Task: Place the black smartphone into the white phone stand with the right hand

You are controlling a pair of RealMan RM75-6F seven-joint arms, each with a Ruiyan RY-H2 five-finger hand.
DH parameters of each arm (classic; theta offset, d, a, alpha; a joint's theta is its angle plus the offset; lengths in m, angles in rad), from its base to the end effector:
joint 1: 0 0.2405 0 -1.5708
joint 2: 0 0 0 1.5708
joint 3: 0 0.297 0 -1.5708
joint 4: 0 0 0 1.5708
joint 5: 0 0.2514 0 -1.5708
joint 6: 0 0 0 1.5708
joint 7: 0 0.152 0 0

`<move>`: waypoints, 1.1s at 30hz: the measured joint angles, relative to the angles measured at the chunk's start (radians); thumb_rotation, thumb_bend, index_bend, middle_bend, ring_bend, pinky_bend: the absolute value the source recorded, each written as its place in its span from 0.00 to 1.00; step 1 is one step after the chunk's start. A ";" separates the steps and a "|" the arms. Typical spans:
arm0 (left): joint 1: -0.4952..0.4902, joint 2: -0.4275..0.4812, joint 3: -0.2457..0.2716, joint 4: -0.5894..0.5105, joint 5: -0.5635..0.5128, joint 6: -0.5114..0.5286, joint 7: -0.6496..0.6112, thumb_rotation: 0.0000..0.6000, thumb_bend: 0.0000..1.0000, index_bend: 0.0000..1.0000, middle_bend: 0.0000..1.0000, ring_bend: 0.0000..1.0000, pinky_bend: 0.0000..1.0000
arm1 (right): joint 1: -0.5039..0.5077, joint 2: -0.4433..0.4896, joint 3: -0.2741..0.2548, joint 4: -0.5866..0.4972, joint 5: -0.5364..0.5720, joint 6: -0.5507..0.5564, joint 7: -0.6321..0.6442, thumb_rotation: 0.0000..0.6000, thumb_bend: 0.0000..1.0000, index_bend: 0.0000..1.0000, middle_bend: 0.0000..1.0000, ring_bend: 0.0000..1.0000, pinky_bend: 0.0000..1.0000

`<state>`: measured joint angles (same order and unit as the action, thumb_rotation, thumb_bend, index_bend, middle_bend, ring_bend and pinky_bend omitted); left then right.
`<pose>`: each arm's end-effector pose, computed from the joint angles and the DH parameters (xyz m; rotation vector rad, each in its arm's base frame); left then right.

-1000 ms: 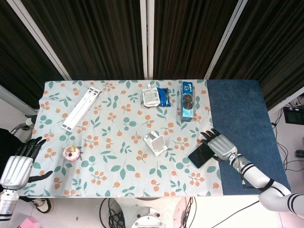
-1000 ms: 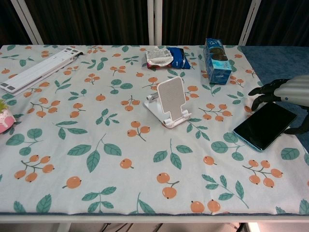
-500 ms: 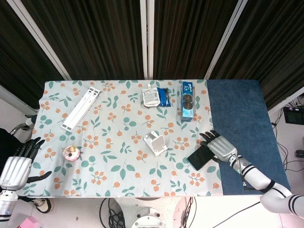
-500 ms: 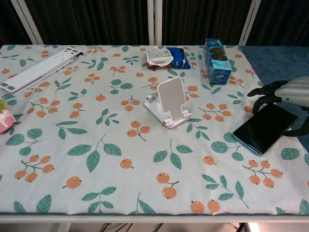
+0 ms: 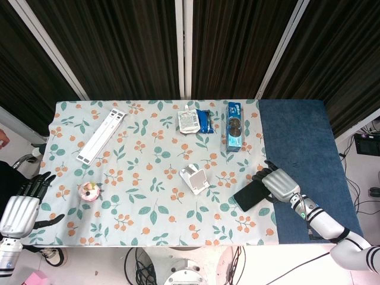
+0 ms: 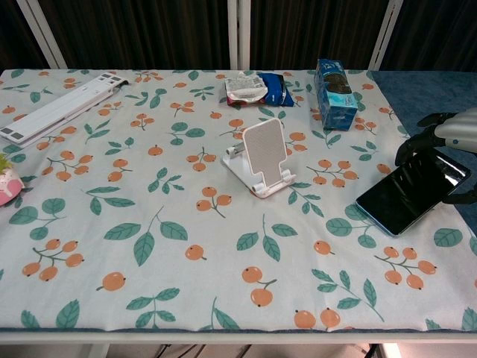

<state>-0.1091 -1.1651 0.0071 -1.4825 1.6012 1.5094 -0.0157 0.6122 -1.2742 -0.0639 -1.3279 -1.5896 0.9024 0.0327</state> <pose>-0.3742 0.1917 0.1250 -1.5202 -0.8182 -0.9013 -0.3217 -0.3452 0.0230 2.1261 -0.7921 0.6186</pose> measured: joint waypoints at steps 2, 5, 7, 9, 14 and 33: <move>0.000 0.000 0.000 -0.001 0.000 0.000 0.000 0.80 0.00 0.10 0.07 0.09 0.21 | -0.003 0.005 0.000 -0.002 -0.006 0.013 0.003 1.00 0.24 0.69 0.39 0.41 0.06; -0.001 0.000 -0.001 -0.002 0.001 0.000 0.001 0.81 0.00 0.10 0.07 0.09 0.21 | -0.007 0.015 0.002 -0.006 -0.014 0.038 0.007 1.00 0.24 0.70 0.40 0.41 0.07; -0.001 0.001 -0.001 -0.003 0.000 0.000 0.001 0.81 0.00 0.10 0.07 0.09 0.21 | -0.009 0.021 0.006 -0.012 -0.021 0.058 0.007 1.00 0.24 0.70 0.41 0.42 0.07; -0.001 0.001 -0.001 -0.004 0.000 -0.001 0.003 0.80 0.00 0.10 0.07 0.09 0.21 | -0.010 0.028 0.015 -0.015 -0.029 0.087 0.000 1.00 0.24 0.70 0.42 0.43 0.09; -0.002 0.005 -0.001 -0.008 -0.003 -0.004 -0.006 0.80 0.00 0.10 0.07 0.09 0.21 | -0.010 0.042 0.056 -0.013 -0.069 0.204 -0.074 1.00 0.24 0.70 0.43 0.45 0.15; -0.008 -0.022 -0.007 -0.007 -0.017 -0.021 0.015 0.80 0.00 0.10 0.07 0.09 0.21 | 0.231 0.121 0.096 0.220 -0.637 0.469 -0.487 1.00 0.24 0.70 0.45 0.45 0.08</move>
<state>-0.1175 -1.1869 0.0002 -1.4891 1.5841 1.4886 -0.0011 0.8433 -1.1535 0.0320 -1.1080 -2.2261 1.3714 -0.4546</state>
